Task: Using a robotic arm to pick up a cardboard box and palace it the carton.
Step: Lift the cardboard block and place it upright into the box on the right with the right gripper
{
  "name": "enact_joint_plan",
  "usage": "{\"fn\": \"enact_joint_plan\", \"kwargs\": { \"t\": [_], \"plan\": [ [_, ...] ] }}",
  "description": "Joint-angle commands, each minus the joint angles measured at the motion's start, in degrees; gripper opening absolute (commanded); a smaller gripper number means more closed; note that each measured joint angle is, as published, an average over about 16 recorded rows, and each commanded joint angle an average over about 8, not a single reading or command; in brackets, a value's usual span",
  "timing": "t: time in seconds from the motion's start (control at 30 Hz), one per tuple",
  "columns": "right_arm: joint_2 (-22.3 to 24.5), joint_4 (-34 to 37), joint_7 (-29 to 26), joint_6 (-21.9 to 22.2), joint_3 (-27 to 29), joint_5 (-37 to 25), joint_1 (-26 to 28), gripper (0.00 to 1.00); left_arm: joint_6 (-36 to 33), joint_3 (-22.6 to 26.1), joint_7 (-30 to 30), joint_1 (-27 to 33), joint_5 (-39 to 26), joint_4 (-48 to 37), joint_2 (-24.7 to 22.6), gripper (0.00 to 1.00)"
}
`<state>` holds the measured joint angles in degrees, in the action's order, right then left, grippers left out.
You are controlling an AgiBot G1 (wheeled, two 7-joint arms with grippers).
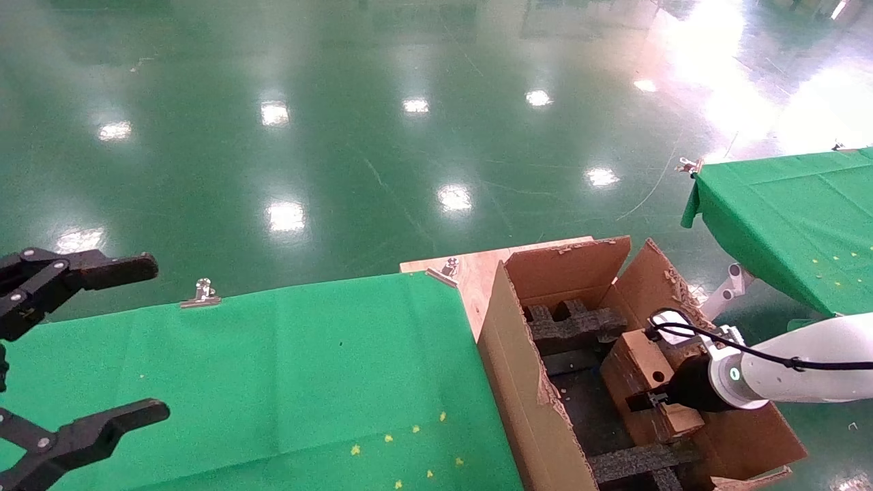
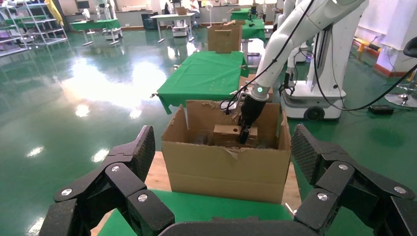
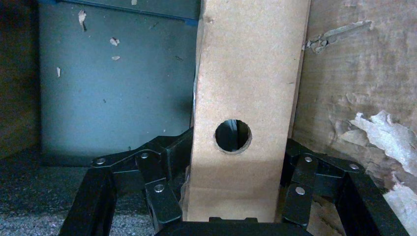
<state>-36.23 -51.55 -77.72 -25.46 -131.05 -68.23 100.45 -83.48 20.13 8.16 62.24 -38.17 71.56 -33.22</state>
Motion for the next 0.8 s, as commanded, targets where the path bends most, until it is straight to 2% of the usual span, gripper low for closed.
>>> {"fn": "enact_joint_plan", "kwargs": {
  "t": [0.03,0.8],
  "plan": [
    [0.01,-0.03,-0.08,0.03,0.01,-0.01,-0.02,1.00,0.00,0.00,0.00,0.00,0.00,0.00,0.00,1.00],
    [1.63,-2.46,-0.39,-0.97,-0.30,-1.87,4.41,1.00,0.00,0.01,0.00,0.00,0.00,-0.01,0.00,1.00]
  ]
}}
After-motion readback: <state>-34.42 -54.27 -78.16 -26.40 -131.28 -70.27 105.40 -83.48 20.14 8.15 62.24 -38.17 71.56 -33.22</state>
